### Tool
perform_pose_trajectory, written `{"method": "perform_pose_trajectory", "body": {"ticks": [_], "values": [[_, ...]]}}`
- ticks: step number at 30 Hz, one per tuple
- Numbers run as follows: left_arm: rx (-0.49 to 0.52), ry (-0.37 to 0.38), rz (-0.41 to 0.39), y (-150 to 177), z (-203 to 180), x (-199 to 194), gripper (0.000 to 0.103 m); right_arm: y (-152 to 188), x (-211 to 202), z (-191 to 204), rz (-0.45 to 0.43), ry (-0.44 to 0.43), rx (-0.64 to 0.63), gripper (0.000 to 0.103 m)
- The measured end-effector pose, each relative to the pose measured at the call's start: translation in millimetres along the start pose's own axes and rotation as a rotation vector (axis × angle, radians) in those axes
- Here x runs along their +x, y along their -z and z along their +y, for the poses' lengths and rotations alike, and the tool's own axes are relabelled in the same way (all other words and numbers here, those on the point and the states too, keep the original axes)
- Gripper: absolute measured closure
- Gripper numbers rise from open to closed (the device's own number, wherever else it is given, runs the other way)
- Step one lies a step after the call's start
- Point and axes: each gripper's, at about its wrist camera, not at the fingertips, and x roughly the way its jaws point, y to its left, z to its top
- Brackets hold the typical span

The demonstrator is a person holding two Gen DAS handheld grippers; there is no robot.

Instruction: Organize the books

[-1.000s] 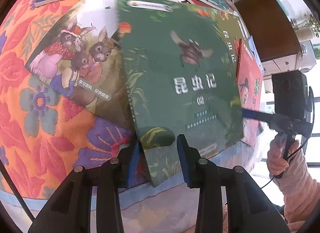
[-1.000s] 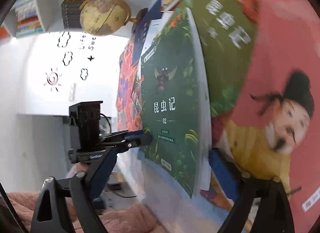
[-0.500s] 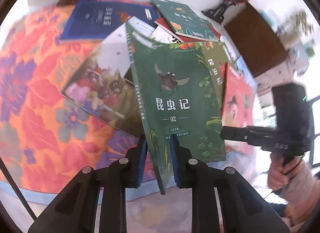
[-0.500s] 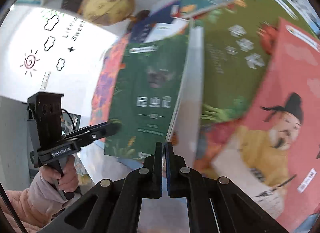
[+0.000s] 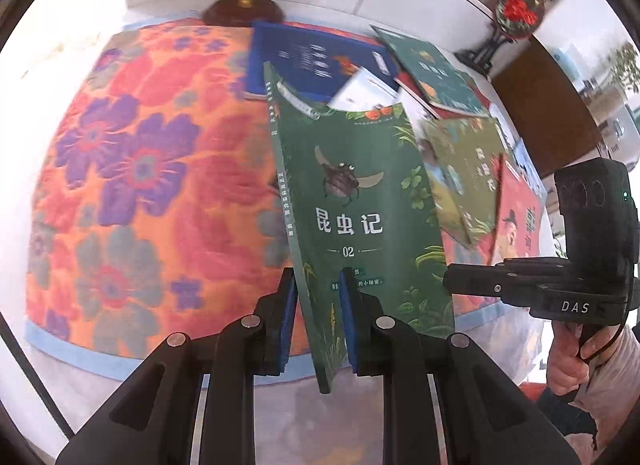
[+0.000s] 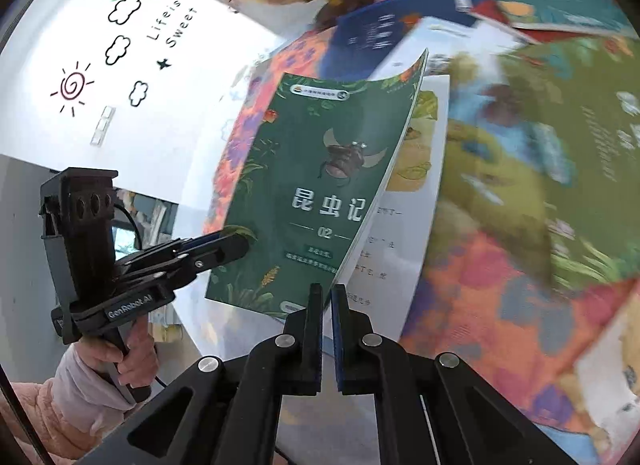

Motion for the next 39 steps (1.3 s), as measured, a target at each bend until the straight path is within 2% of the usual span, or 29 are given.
{"method": "perform_pose_trajectory", "body": {"ticks": [8,14,15,17,18,19,21,23,25,26,28,29,30,32,34,37,39], "values": [[-0.083,-0.027,-0.033,-14.1,84.0,-31.0,0.085,-38.3,55.8,63.3,0.033,-0.027,-0.059,0.098],[-0.127,-0.04,-0.027,-20.3,151.9,-39.1,0.085,-63.0,115.8,107.1,0.066,-0.032,-0.051,0.097],[-0.138,-0.037,-0.025,-20.9,162.8,-38.9,0.086,-66.2,124.8,113.0,0.073,-0.035,-0.051,0.097],[-0.157,0.034,-0.028,-20.7,176.8,-39.9,0.087,-71.7,138.8,123.0,0.081,-0.047,-0.052,0.098],[-0.149,0.039,-0.027,-21.7,180.3,-39.7,0.087,-74.5,146.0,129.0,0.09,-0.051,-0.055,0.098],[-0.126,0.014,-0.024,-22.3,181.3,-39.1,0.087,-75.7,151.0,133.5,0.099,-0.044,-0.057,0.098],[-0.087,-0.056,-0.017,-24.0,185.2,-35.2,0.085,-75.1,157.3,135.1,0.117,-0.013,-0.051,0.098],[-0.087,-0.057,0.014,-27.0,196.8,-25.7,0.081,-72.6,157.6,122.4,0.123,0.029,0.001,0.097],[-0.084,-0.075,0.053,-32.3,211.0,-15.9,0.073,-67.4,151.4,95.3,0.129,0.043,0.112,0.097],[-0.074,-0.085,0.07,-36.2,215.8,-11.0,0.073,-66.3,148.0,85.3,0.126,0.048,0.159,0.096],[-0.044,-0.109,0.089,-45.8,224.6,-3.9,0.072,-63.1,140.0,66.7,0.094,0.065,0.252,0.076],[-0.029,-0.111,0.093,-52.1,229.3,-1.4,0.069,-63.1,136.4,61.7,0.072,0.083,0.281,0.049],[-0.022,-0.098,0.098,-56.8,233.0,0.6,0.067,-62.0,132.7,59.7,0.043,0.091,0.302,0.029],[-0.011,-0.056,0.118,-65.7,239.2,5.0,0.057,-57.5,128.4,58.9,0.0,0.036,0.336,0.02],[0.016,-0.009,0.131,-75.0,242.4,9.9,0.055,-57.0,131.6,58.4,-0.01,0.008,0.356,0.017],[0.057,-0.012,0.136,-88.6,245.1,17.4,0.055,-58.7,146.3,59.1,-0.008,0.02,0.361,0.015],[0.057,0.011,0.165,-97.8,249.9,26.6,0.055,-62.1,147.1,65.4,-0.053,0.019,0.35,0.007]]}}
